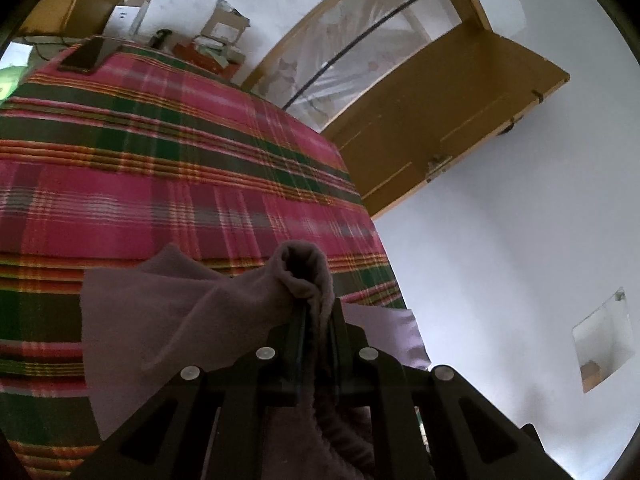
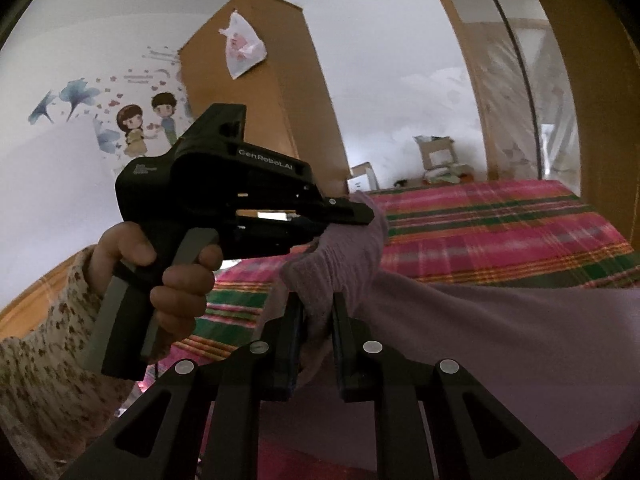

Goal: Fold clothes

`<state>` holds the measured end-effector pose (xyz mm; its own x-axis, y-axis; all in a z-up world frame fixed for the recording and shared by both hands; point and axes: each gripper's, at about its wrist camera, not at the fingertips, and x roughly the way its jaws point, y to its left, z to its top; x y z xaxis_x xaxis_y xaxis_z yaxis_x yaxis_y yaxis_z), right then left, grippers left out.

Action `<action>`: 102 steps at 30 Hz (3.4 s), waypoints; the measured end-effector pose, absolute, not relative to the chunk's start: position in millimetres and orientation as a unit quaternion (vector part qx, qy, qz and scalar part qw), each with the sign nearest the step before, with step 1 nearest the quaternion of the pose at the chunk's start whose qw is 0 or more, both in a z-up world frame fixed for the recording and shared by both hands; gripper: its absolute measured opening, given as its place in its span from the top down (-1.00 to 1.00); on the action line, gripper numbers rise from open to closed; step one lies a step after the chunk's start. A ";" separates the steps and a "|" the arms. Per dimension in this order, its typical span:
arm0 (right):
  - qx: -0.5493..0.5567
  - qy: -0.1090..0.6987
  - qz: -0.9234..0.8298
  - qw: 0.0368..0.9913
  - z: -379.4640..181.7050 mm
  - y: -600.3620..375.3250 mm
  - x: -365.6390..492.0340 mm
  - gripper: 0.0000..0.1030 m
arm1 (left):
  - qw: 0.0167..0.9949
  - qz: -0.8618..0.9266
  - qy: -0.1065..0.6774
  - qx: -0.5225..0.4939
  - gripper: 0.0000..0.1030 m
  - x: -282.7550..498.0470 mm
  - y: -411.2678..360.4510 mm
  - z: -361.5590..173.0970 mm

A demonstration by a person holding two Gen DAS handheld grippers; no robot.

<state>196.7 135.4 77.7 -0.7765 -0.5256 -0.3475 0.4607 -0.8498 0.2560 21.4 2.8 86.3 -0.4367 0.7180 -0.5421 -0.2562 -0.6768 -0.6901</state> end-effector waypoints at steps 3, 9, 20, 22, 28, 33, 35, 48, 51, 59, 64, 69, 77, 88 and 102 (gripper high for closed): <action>0.214 -0.081 -0.940 0.254 73.0 142.7 196.9 0.72 | 0.308 0.799 -0.263 -0.444 0.80 16.7 13.3 79.8; 0.237 -0.091 -0.937 0.239 59.0 154.3 193.2 0.72 | 0.308 0.789 -0.258 -0.466 0.80 9.6 28.8 62.2; 0.279 -0.118 -0.927 0.219 31.5 174.4 186.9 0.71 | 0.313 0.780 -0.251 -0.480 0.59 9.5 33.4 47.5; 0.286 -0.124 -0.925 0.215 27.4 178.0 185.2 0.71 | 0.312 0.787 -0.254 -0.468 0.51 13.9 26.8 52.8; 0.302 -0.153 -0.915 0.221 17.6 187.2 182.3 0.69 | 0.287 0.810 -0.273 -0.433 0.43 29.5 -7.9 62.6; 0.320 -0.167 -0.908 0.212 11.2 200.3 178.7 0.60 | 0.248 0.812 -0.309 -0.429 0.43 38.6 -39.5 51.8; 0.329 -0.172 -0.907 0.201 8.1 207.8 178.3 0.53 | 0.236 0.814 -0.316 -0.427 0.43 42.9 -49.4 48.7; 0.316 -0.140 -0.912 0.223 29.6 214.4 151.1 0.33 | 0.203 0.811 -0.338 -0.432 0.43 54.7 -73.7 24.4; 0.333 -0.128 -0.899 0.253 27.7 203.2 139.5 0.29 | 0.194 0.813 -0.338 -0.432 0.43 57.9 -77.4 21.8; 0.341 -0.107 -0.901 0.246 24.2 197.5 139.6 0.76 | 0.184 0.811 -0.343 -0.437 0.43 63.5 -84.4 15.7; 0.344 -0.157 -0.891 0.249 31.5 216.3 144.1 0.80 | 0.180 0.811 -0.347 -0.435 0.43 63.9 -86.0 14.0; 0.381 -0.154 -0.883 0.225 16.4 216.8 141.0 0.70 | 0.180 0.806 -0.346 -0.445 0.43 60.8 -83.6 7.7; 0.358 -0.153 -0.897 0.209 30.2 228.6 134.9 0.28 | 0.181 0.805 -0.344 -0.448 0.43 59.7 -83.2 6.5; 0.420 -0.234 -0.840 0.250 3.7 232.2 96.4 0.28 | 0.188 0.804 -0.337 -0.453 0.43 60.8 -82.7 4.9; 0.390 -0.250 -0.838 0.289 18.5 226.6 111.7 0.69 | 0.191 0.802 -0.339 -0.452 0.43 64.6 -83.3 5.6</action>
